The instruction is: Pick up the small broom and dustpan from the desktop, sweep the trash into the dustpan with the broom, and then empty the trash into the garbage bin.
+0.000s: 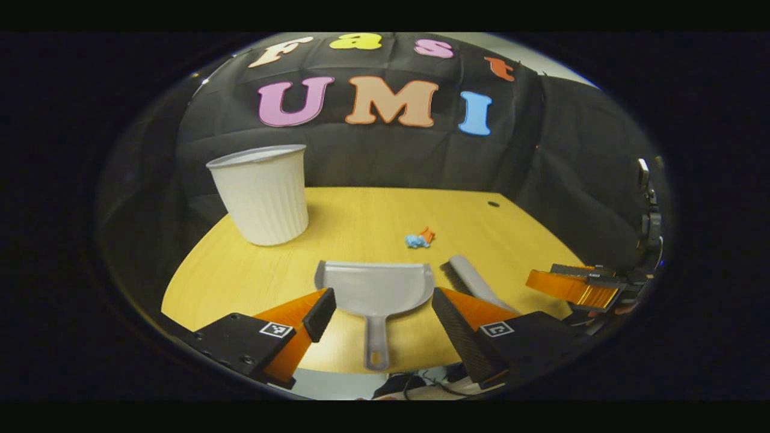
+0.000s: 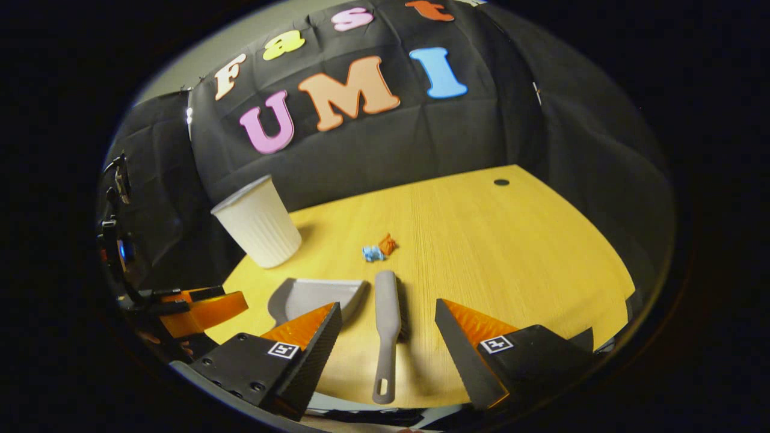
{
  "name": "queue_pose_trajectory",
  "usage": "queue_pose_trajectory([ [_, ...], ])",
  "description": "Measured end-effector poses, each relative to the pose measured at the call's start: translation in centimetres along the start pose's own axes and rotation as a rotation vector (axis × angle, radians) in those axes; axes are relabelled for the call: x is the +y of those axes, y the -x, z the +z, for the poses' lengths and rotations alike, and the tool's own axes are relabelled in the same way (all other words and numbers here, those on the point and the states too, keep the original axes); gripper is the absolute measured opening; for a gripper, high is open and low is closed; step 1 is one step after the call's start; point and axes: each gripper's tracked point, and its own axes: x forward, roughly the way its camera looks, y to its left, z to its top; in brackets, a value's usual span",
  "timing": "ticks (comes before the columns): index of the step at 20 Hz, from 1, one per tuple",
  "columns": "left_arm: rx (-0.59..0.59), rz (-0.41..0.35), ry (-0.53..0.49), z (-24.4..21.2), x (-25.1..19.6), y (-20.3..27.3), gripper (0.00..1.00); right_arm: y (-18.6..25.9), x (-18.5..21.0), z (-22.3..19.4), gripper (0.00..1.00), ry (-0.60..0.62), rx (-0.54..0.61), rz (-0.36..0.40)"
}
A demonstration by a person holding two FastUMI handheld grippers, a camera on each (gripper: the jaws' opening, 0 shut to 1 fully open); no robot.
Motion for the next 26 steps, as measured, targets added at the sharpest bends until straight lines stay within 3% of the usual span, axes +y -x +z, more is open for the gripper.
queue_pose_trajectory([
  [2,0.088,-0.007,-0.02,-2.0,0.4,-0.6,0.99,-1.0,-0.2,-2.2,0.93,-0.017,0.068,0.011],
  [9,0.228,-0.047,0.074,-5.4,-0.1,-3.2,0.98,-4.0,-0.6,-4.4,0.92,-0.017,0.182,0.008],
  [17,0.401,-0.052,0.031,-8.7,-0.2,-6.6,0.96,-6.0,0.0,-8.0,0.93,0.013,0.348,0.015],
  [26,0.487,-0.006,-0.006,-10.5,1.1,-8.5,0.96,-7.2,-0.7,-9.8,0.91,0.043,0.44,-0.021],
])
